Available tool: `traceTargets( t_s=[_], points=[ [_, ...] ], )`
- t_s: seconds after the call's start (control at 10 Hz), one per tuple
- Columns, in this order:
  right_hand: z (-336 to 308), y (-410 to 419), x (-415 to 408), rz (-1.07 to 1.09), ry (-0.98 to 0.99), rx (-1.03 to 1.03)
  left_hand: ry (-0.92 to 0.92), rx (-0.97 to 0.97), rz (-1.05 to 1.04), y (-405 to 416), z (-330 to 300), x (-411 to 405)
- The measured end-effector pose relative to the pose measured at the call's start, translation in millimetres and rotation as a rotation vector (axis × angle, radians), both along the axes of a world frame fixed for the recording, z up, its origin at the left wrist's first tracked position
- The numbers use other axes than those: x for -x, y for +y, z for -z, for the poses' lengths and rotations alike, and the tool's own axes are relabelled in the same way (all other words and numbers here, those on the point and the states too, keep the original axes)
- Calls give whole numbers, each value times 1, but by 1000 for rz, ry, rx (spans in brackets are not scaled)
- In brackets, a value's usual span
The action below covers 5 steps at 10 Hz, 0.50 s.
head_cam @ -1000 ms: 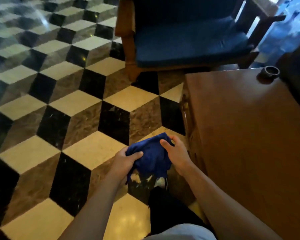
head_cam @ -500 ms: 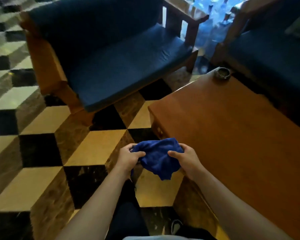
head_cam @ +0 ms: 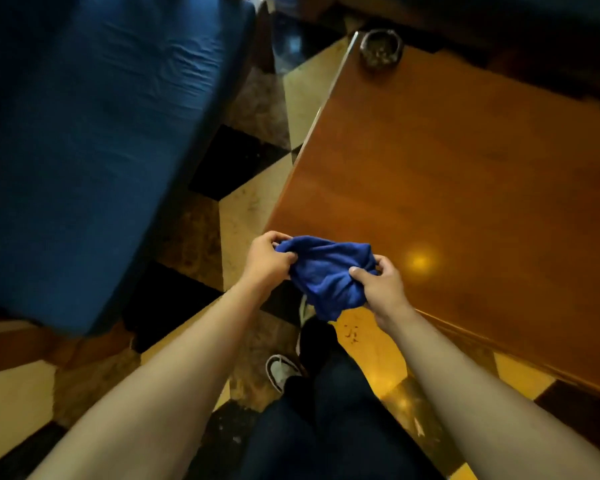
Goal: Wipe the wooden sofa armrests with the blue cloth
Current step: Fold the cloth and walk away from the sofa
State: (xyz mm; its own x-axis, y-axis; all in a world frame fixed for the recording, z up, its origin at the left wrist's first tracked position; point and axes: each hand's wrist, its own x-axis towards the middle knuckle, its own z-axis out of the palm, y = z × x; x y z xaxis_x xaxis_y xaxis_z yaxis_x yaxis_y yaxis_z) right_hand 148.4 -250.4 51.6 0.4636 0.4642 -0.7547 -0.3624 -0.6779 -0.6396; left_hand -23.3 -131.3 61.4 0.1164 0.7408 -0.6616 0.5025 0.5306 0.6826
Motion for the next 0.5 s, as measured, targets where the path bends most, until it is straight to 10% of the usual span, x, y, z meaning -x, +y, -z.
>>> traceTargets(
  t_s=[0.5],
  points=[
    [130,93,8,289,-228,255,389,-214,377,127,126,-22]
  ],
)
